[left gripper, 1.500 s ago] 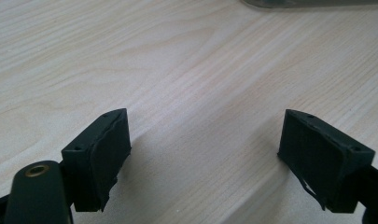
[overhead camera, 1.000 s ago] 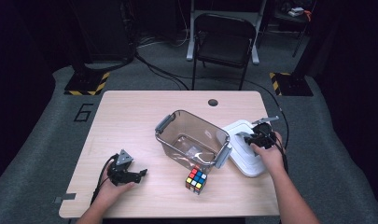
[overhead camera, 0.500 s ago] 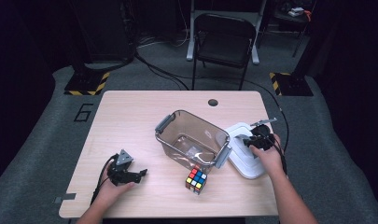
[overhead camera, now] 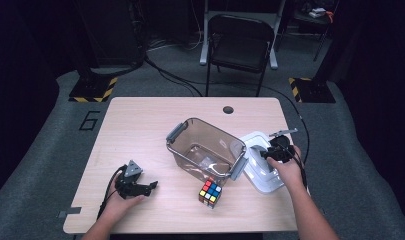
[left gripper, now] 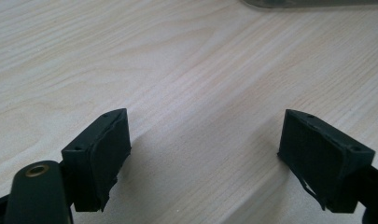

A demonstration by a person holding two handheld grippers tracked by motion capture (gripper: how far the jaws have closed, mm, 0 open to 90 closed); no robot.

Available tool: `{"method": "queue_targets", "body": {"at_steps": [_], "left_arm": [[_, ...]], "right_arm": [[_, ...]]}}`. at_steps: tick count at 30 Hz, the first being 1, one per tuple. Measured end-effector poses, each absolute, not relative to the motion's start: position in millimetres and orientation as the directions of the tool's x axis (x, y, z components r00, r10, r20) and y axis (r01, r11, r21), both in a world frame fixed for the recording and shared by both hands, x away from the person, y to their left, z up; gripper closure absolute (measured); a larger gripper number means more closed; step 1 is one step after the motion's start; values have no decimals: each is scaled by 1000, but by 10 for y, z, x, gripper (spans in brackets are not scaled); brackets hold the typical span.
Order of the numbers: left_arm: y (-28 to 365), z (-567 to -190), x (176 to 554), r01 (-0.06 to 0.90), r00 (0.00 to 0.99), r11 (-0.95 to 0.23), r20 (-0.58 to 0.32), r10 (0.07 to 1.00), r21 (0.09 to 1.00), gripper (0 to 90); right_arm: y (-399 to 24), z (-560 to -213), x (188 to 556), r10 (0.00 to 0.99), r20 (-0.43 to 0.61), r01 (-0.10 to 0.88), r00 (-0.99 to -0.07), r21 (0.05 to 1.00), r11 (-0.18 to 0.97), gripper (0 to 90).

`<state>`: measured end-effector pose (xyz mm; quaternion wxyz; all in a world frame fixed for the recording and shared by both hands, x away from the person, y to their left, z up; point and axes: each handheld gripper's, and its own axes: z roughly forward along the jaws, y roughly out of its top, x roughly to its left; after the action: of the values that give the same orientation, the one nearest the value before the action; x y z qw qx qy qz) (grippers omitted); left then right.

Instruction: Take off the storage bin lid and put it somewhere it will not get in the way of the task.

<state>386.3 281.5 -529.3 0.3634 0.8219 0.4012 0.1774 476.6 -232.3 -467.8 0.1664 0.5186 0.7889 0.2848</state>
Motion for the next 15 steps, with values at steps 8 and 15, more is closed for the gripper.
{"method": "queue_targets", "body": {"at_steps": [8,15], "left_arm": [[2815,-5291,3863,530,615,-416,3,789,738,165],[2813,-5294,3863,530,614,-413,0,789,741,165]], "right_arm": [[-2325,-4582,4670,912,32,711,-409,637,296,522],[-2308,-4470,4548,913,55,688,-404,676,264,504]]}}
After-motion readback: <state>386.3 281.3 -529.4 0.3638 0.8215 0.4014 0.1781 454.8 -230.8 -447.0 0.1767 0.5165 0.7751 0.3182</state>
